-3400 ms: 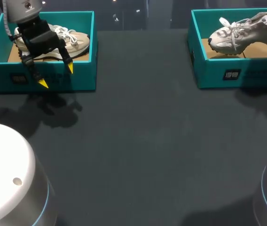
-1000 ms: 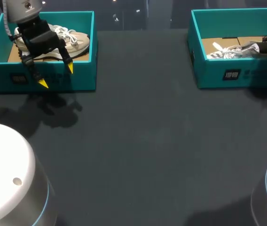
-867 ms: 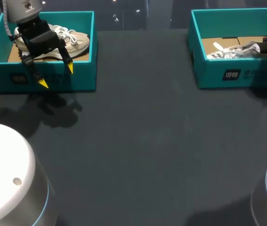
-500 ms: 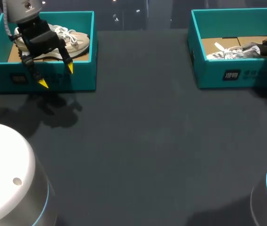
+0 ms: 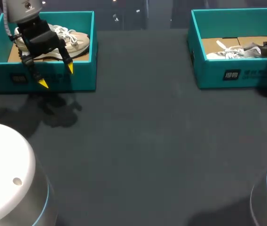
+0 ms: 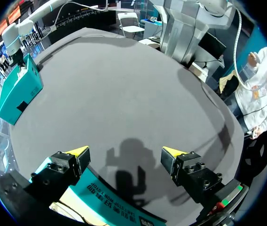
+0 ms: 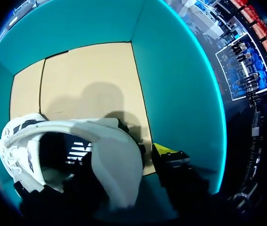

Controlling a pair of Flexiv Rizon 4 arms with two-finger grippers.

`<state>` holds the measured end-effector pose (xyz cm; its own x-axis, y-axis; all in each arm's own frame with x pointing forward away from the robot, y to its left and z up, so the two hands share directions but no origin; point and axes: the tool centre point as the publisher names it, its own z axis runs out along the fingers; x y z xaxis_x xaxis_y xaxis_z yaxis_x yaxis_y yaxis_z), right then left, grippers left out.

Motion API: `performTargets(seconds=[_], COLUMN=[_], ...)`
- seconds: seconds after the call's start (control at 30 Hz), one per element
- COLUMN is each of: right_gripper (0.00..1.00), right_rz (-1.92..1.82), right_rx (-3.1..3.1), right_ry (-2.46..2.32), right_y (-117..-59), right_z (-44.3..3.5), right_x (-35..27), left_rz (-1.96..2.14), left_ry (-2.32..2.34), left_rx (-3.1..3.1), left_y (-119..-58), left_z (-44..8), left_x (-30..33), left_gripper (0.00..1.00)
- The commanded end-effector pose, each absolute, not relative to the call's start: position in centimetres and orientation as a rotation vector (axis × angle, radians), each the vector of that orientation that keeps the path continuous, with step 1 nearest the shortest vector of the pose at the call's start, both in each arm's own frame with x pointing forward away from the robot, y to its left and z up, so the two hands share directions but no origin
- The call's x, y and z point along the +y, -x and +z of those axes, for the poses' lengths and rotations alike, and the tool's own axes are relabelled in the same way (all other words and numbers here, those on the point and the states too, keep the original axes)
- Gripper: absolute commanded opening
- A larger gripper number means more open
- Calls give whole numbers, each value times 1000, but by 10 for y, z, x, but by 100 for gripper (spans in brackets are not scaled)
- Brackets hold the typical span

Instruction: Take the shoe out of the shoebox, open the shoe tongue, remove and reinsert the insole, then place the shoe into the shoebox

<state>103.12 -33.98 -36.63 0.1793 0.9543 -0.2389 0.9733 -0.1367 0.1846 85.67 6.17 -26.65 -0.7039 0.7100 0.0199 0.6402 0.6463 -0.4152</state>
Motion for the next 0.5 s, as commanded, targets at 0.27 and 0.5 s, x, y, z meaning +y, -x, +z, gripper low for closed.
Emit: performTargets(seconds=[0.27, 0.5], right_gripper=[100, 100], right_rz=[-95, -88], right_rx=[1881, 1861], right_ry=[-2187, -2198], right_y=[-1026, -1015], right_z=[-343, -307], right_x=[-329, -319], left_rz=[569, 569], left_ry=[1112, 1112], left_rx=[-2683, -2683], left_y=[-856, -856], left_z=[-266, -266], left_x=[62, 62], left_gripper=[100, 100])
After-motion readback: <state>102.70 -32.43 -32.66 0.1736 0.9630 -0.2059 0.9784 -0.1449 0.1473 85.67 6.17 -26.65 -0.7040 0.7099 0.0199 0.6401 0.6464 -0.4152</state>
